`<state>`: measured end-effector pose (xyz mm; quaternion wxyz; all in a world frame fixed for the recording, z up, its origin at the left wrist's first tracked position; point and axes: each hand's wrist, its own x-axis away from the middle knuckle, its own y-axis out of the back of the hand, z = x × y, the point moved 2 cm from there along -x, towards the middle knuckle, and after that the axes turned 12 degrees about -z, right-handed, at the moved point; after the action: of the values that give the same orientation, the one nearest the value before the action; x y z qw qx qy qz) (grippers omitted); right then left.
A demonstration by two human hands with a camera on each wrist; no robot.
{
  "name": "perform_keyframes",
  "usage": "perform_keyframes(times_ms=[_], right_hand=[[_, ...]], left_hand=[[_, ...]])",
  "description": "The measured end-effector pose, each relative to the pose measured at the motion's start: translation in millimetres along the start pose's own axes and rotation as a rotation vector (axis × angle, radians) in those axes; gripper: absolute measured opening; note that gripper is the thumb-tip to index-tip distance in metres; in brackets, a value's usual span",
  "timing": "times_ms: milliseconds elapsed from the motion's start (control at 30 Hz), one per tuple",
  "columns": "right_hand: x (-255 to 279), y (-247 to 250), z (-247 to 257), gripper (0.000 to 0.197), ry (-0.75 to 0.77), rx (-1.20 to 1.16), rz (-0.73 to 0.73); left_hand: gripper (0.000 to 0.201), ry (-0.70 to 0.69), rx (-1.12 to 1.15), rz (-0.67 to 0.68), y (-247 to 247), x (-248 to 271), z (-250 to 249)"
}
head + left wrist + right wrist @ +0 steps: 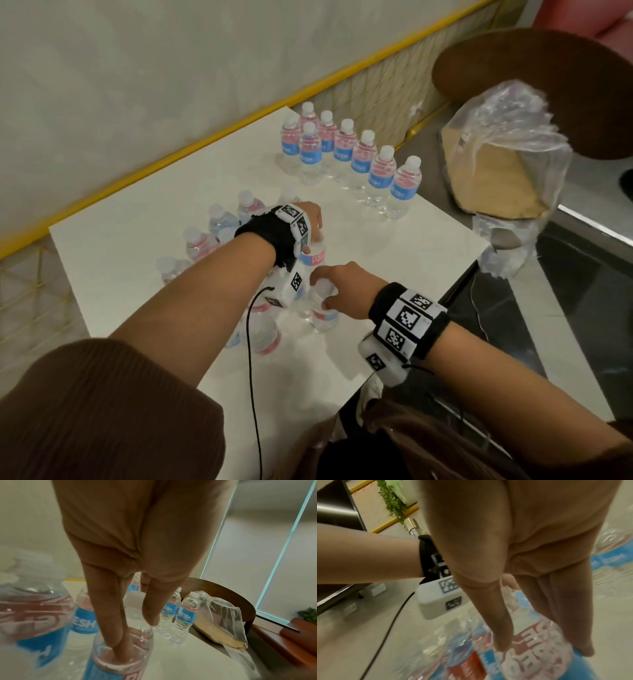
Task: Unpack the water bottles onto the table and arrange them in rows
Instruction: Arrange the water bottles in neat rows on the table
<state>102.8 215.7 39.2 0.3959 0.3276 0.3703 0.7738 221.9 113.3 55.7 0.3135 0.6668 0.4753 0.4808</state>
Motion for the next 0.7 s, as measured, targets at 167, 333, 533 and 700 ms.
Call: perform_keyframes(times_ms=[167,333,533,700], right_hand=[[-13,38,-47,0.043,-0.142,0.003,-0.081],[-37,60,-91,0.052,-0.288,-0.112,-0.199],[-70,64,-118,0.049,-0.302,-0.265,-0.375],[-86,48,-121,0.070,-0.377,-0.456,-0.510]], left_hand=[[0.017,0.080,0.336,-0.014,-8,-14,-17],[0.031,0.125,0.374,-0.073,-13,-39,-35],[0.025,0.182,0.496,-0.233,-11,-77,-40],[0.038,0.178,0.464,-0.298,-13,-98,-34]])
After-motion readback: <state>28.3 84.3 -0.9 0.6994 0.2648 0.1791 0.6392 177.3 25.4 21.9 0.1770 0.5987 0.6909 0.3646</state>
